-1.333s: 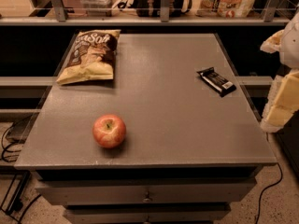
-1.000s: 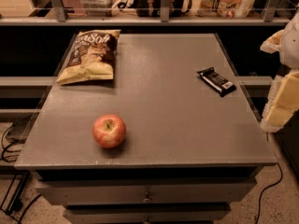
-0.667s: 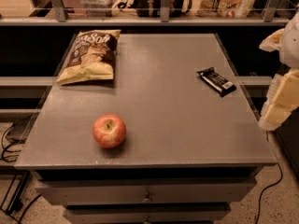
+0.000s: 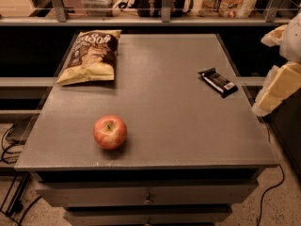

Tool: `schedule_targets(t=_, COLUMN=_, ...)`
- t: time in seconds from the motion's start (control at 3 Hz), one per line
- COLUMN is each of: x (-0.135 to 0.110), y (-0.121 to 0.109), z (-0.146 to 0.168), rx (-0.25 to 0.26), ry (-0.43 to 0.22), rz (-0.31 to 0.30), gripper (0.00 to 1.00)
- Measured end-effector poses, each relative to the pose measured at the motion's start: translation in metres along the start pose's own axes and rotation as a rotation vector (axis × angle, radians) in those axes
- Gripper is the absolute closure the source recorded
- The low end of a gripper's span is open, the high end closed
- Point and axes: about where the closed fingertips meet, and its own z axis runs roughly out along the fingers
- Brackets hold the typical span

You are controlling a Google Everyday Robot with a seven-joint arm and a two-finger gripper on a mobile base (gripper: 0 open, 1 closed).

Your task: Move rxbar chocolate near apple

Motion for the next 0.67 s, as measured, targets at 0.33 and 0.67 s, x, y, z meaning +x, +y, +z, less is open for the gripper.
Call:
schedule_targets(t=0.33, x=0.000, y=0.000, z=0.000, rx=0.000, ry=0.000, rz=0.000, gripper=0.00)
schedule_targets(t=0.67, x=-0.004, y=-0.003, z=0.022, rx=-0.024, ry=-0.044, rz=0.044, gripper=0.00)
